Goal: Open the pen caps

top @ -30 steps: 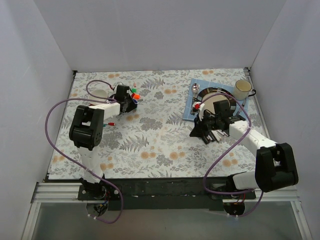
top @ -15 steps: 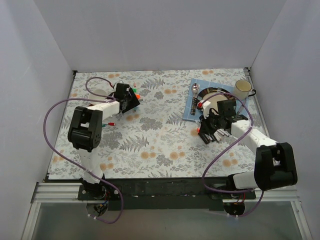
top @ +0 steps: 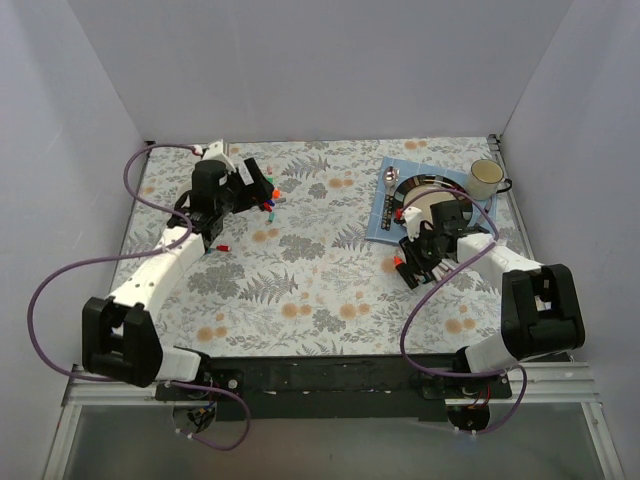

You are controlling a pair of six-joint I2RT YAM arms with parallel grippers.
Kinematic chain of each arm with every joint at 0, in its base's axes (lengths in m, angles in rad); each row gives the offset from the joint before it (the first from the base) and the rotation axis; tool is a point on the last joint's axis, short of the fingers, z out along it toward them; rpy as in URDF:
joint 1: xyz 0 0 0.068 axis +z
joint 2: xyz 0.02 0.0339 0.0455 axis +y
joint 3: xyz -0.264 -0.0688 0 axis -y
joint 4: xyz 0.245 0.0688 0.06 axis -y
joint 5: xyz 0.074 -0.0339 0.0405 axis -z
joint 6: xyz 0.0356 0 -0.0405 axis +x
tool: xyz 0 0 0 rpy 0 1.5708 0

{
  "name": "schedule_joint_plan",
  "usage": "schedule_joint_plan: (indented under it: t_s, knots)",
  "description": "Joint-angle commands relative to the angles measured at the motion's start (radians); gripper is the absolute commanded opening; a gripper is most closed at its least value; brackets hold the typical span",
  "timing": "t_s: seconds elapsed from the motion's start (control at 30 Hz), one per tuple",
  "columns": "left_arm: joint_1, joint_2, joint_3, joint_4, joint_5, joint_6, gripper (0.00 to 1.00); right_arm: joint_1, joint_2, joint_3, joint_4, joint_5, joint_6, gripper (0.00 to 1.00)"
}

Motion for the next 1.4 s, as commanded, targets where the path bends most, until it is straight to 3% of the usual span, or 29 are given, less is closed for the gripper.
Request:
schedule_joint_plan:
  t_s: [0.0, 0.23, 0.4, 0.57, 0.67, 0.7, 0.73, 0.8, 0.93, 1.0, 1.2, 1.37]
  knots:
    - [0.007, -0.134, -0.113, -0.078, -0.004, 0.063, 0.98, -0.016, -0.016, 0.038, -0.018, 0.010, -0.003, 0.40]
    - [0.013, -0.280, -0.256, -0.100, -0.030, 0.056, 0.98, -0.033, -0.073, 0.041, -0.033, -0.045, -0.020, 0.42]
    - [0.016, -0.286, -0.304, -0.132, -0.071, 0.004, 0.98, -0.039, -0.148, 0.038, -0.046, -0.133, -0.065, 0.42]
    - [0.014, -0.246, -0.327, -0.161, -0.218, -0.181, 0.93, -0.038, -0.210, 0.027, -0.057, -0.237, -0.106, 0.42]
    - [0.014, -0.230, -0.336, -0.184, -0.379, -0.316, 0.77, -0.038, -0.222, 0.023, -0.060, -0.268, -0.111, 0.42]
    - [0.016, -0.222, -0.341, -0.182, -0.403, -0.385, 0.69, -0.038, -0.222, 0.023, -0.061, -0.275, -0.112, 0.42]
    - [0.014, -0.213, -0.344, -0.175, -0.419, -0.410, 0.52, -0.038, -0.221, 0.026, -0.066, -0.277, -0.114, 0.42]
    - [0.016, -0.176, -0.335, -0.155, -0.453, -0.447, 0.42, -0.038, -0.222, 0.026, -0.070, -0.288, -0.115, 0.42]
    - [0.017, -0.078, -0.261, -0.162, -0.452, -0.403, 0.43, -0.038, -0.231, 0.024, -0.073, -0.302, -0.118, 0.42]
    - [0.022, -0.035, -0.232, -0.201, -0.478, -0.409, 0.49, -0.038, -0.240, 0.026, -0.073, -0.306, -0.118, 0.42]
    - [0.077, 0.105, -0.172, -0.265, -0.470, -0.587, 0.46, -0.038, -0.253, 0.023, -0.075, -0.325, -0.123, 0.42]
    - [0.082, 0.234, -0.031, -0.377, -0.496, -0.688, 0.47, -0.038, -0.260, 0.023, -0.078, -0.329, -0.126, 0.42]
